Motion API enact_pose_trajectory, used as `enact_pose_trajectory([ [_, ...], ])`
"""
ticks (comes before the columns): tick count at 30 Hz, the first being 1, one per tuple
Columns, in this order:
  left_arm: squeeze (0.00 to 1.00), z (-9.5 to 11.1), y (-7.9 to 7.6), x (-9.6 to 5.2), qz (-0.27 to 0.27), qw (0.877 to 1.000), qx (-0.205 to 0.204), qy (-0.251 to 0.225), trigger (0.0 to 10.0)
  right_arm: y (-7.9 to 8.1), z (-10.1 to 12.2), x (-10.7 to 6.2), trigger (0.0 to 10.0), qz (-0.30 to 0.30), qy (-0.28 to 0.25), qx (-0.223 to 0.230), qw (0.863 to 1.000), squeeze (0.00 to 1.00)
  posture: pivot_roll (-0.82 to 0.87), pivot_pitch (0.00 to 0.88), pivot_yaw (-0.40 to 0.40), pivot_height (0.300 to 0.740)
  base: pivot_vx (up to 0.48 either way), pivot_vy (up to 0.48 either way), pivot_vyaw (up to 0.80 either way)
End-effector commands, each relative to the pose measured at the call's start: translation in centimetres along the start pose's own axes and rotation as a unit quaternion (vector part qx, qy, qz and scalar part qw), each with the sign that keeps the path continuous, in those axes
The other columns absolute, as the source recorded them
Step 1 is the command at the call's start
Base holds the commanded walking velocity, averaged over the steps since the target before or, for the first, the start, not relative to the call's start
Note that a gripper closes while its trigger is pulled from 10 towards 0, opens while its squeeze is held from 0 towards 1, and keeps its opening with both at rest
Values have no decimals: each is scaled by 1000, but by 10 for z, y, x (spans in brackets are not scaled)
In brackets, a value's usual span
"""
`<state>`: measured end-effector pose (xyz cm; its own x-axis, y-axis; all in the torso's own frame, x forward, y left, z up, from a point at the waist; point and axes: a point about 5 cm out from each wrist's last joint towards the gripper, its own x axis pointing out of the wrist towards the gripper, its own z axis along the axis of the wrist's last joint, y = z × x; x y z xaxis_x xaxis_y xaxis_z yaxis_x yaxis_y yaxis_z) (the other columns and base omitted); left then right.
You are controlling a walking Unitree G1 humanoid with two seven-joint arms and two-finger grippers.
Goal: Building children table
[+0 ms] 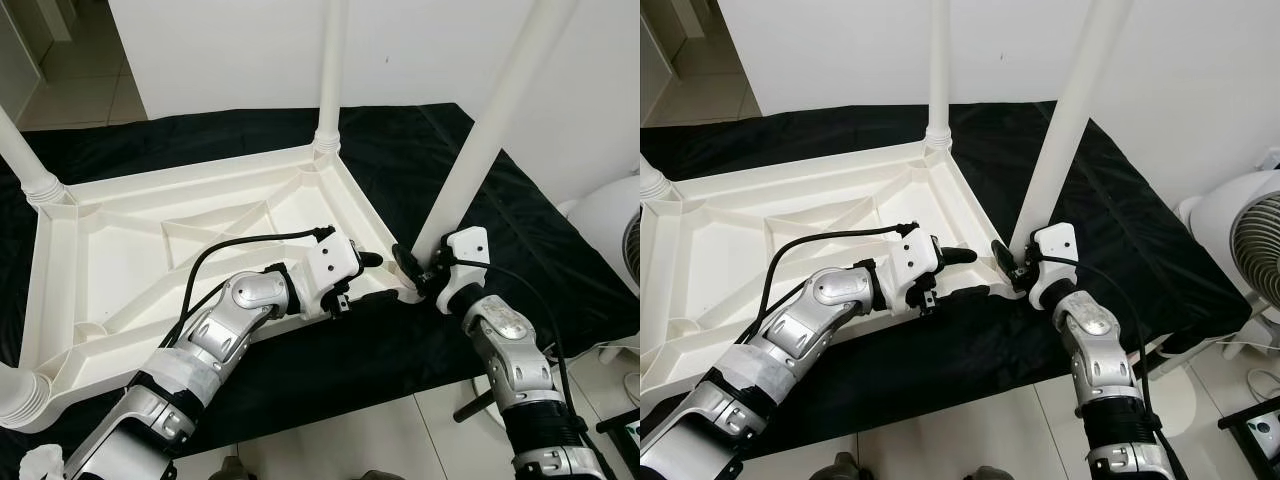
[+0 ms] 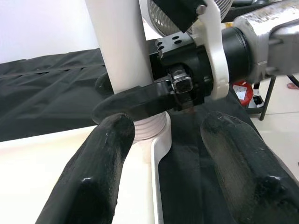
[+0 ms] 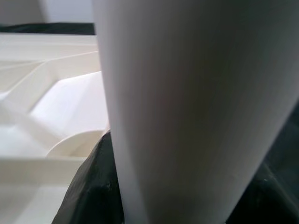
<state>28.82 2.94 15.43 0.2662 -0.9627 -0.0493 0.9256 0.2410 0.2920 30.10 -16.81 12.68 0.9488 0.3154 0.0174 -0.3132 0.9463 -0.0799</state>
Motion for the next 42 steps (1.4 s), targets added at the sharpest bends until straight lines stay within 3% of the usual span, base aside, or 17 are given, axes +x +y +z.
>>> enact_pose_trajectory([
  [1,0,1,-4,0,-42,999,7,0,10000,2,-9,-2,10000,-25,28,8,999,0,-14,0,-30,740,0,0,0],
  [3,0,0,-3,0,-40,999,8,-1,10000,3,-8,-2,10000,-42,27,17,999,0,-14,0,-30,740,0,0,0],
  [4,0,0,-3,-1,-39,999,8,0,10000,5,-8,-2,10000,-83,30,34,996,0,-16,0,-32,740,0,0,0],
  [6,0,-1,-3,-1,-38,999,7,0,10000,7,-8,-4,10000,-172,32,70,982,0,-16,0,-32,740,0,0,0],
  [7,0,-1,-3,-1,-38,999,7,0,10000,7,-8,-4,10000,-172,32,70,982,0,-16,0,-32,740,0,0,0],
  [9,0,-1,-3,-2,-36,999,8,2,10000,13,-11,-9,10000,-244,42,78,966,0,-13,0,-35,740,0,0,0],
  [12,0,-2,-3,-2,-34,999,9,3,10000,19,-11,-12,10000,-265,43,86,959,0,-5,0,-42,740,0,0,0],
  [13,0,-2,-1,-4,-29,1000,8,4,10000,37,-9,-15,10000,-292,39,118,948,0,-4,0,-41,740,0,0,0],
  [18,0,-3,-2,-4,-30,1000,5,4,10000,49,-3,-12,10000,-256,31,120,959,0,-12,0,-35,740,0,0,0],
  [19,0,-3,-3,-3,-34,999,6,4,10000,47,-1,-12,10000,-249,26,114,961,800,-18,0,-32,740,0,0,0],
  [20,0,-3,-4,-3,-37,999,7,4,10000,46,0,-13,10000,-245,23,109,963,800,-18,0,-32,740,0,0,0],
  [21,0,-3,-5,-2,-38,999,8,3,10000,45,1,-14,10000,-250,24,110,962,1000,-18,0,-36,740,0,0,0],
  [33,0,-2,-3,-1,-33,999,8,-1,10000,43,7,-19,10000,-229,7,108,967,1000,-20,0,-38,740,0,0,0],
  [34,0,-3,-4,-3,-34,999,6,-1,10000,29,4,-28,10000,-160,10,87,983,0,-23,0,-35,740,0,0,0],
  [42,0,-3,-6,-11,-52,999,-8,-1,10000,2,11,-39,10000,-43,6,20,999,0,-25,0,-27,740,0,0,0],
])
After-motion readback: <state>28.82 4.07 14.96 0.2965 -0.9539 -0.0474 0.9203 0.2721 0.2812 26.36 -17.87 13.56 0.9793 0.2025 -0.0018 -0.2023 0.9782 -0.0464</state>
